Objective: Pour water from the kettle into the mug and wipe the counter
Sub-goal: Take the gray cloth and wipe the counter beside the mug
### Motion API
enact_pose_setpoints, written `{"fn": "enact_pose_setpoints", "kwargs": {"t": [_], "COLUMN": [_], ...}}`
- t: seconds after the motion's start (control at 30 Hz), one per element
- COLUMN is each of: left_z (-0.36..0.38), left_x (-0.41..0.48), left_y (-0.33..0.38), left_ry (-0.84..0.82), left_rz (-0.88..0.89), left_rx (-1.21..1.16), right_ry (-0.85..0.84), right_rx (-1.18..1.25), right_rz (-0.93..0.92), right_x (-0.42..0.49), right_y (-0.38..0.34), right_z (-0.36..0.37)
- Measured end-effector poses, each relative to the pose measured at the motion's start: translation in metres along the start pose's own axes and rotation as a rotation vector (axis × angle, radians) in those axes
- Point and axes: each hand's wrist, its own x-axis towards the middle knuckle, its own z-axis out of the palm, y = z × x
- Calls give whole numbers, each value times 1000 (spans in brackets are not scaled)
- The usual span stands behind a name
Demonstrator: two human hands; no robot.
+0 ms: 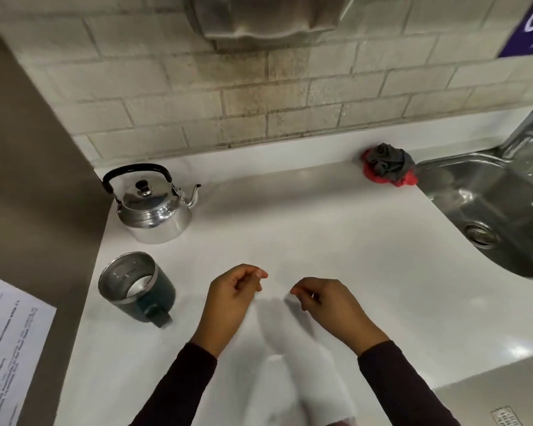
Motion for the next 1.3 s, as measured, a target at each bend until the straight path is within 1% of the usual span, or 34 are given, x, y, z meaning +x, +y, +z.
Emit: {"fn": "enact_pose_setpoints", "kwargs": {"t": [0.23,0.37,0.5,0.6,0.67,0.73,0.83,0.93,1.03,1.1,1.17,1.23,1.3], "left_z": [79,127,165,191,203,216,230,234,233,229,225,218,207], "left_x": [3,16,33,46,52,56,60,58,54,52,51,49,47], "left_y": [0,12,24,35,41,47,55,59,58,58,58,57,56], "left_ry": [-62,-74,-67,-10,13,22,46,80,109,133,148,172,194], "left_rz": [-77,-100,-114,-118,-121,-129,-138,-154,-177,-188,-190,-180,-170], "left_rx": [17,22,31,14,7,3,5,-2,6,6,0,-8,-8], "right_ry": [94,163,243,280,313,306,311,289,299,341,421,497,550], "right_rx": [17,-10,-136,-203,-311,-421,-462,-430,-410,-360,-220,-36,82], "right_rz": [102,119,92,78,45,8,52,172,227,233,201,103,-14], "right_x": [-8,15,69,125,161,195,233,255,264,267,266,260,248], "right_y": [76,126,178,211,225,233,235,238,237,230,215,190,159], "right_z": [-35,-84,-147,-197,-221,-241,-259,-263,-264,-266,-270,-274,-276]}}
